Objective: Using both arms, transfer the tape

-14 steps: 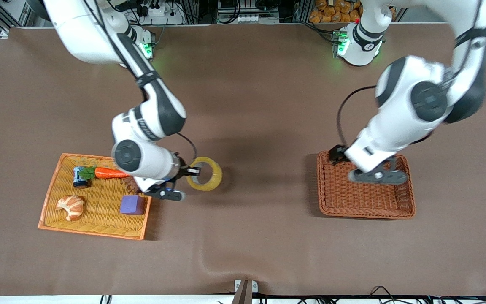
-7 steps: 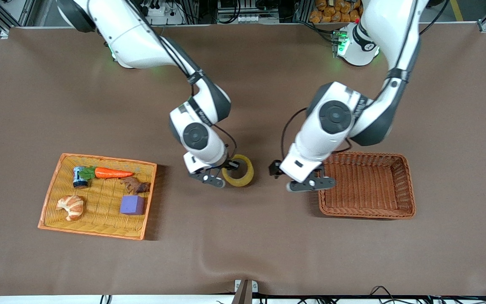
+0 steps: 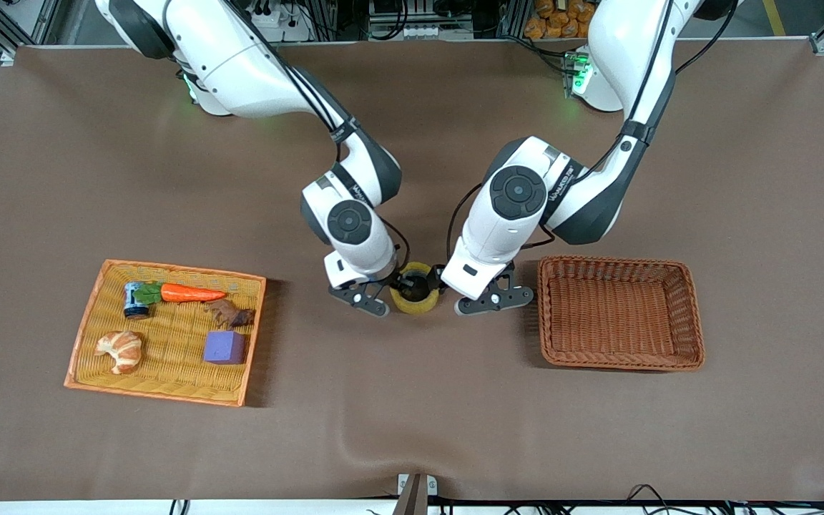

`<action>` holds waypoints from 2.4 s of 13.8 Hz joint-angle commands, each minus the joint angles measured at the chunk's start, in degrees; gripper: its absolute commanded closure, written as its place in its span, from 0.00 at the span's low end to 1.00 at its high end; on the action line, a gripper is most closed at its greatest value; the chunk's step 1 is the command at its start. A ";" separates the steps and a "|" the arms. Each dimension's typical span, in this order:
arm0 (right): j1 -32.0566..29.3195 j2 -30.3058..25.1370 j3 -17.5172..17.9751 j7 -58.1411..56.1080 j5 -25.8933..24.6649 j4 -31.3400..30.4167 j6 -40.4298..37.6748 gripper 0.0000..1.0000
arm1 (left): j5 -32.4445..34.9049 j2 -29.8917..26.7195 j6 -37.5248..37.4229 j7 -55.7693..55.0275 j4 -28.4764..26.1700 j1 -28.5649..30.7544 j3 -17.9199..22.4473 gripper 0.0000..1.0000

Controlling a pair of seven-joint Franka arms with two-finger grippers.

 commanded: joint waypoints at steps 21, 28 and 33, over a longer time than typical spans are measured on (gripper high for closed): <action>-36.70 -17.73 1.37 -66.05 0.02 -0.59 -30.13 0.00 | 5.17 14.66 8.74 -1.40 0.79 -7.80 0.45 1.00; -37.59 -27.20 1.28 -67.12 -4.89 -6.29 -29.69 0.00 | 12.31 5.29 2.96 1.50 -2.10 0.25 -1.47 1.00; -37.85 -38.64 1.37 -65.20 -5.26 -10.35 -34.76 0.00 | 10.89 -5.89 0.30 4.91 -12.29 13.97 -4.03 1.00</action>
